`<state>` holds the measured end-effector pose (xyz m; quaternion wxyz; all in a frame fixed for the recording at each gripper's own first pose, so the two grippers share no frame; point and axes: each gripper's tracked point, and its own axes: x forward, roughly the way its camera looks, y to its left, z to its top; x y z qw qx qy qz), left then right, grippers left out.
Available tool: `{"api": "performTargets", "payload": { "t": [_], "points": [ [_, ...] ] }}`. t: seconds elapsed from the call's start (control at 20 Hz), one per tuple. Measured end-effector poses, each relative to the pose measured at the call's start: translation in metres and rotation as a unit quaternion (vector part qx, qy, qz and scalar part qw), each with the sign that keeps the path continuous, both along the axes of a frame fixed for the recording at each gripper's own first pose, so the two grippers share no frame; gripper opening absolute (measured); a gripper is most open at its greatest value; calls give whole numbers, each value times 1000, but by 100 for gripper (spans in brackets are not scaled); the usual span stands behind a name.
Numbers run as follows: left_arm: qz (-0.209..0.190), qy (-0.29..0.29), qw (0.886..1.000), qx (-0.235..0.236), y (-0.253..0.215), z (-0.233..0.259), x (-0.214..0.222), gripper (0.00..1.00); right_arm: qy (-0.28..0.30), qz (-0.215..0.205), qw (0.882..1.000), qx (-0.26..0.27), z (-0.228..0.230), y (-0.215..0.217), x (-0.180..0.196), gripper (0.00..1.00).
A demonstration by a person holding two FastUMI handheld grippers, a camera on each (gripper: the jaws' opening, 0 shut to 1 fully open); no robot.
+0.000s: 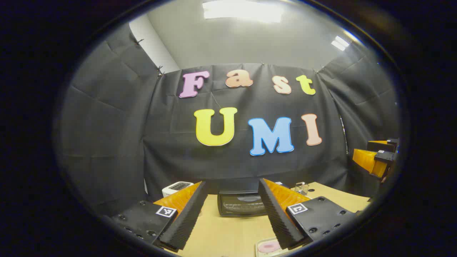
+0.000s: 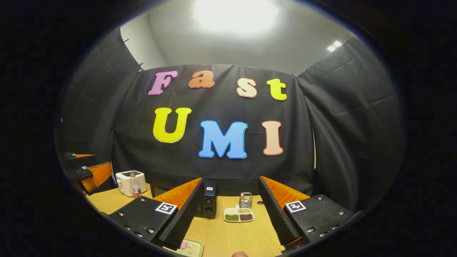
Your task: Open the electric oven with the left hand, put the food in, and close the electric oven.
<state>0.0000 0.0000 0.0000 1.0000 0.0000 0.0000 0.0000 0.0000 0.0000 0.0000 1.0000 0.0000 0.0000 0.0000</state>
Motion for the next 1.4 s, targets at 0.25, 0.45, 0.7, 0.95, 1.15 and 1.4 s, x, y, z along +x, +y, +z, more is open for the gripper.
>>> {"api": "performTargets", "payload": {
  "t": [0.25,0.45,0.7,0.95,1.15,1.4],
  "points": [
    [-2,-1,1000,0,-12,2,-2,100,-4,2,1000,-4,0,-9,-1,95],
    [2,-4,1000,3,-20,5,-4,94,-1,7,1000,-4,-3,-16,-1,95],
    [10,-3,1000,1,-32,3,-9,100,-1,15,1000,-6,-8,-29,-3,95],
    [19,-11,1000,6,-46,2,-1,100,-5,32,999,1,-15,-40,-5,95],
    [24,-6,1000,2,-46,-3,21,99,-4,28,1000,7,-16,-49,-4,95],
    [10,-3,1000,-5,-43,-13,69,100,-18,21,1000,15,-9,-50,3,95]
  ]
}}
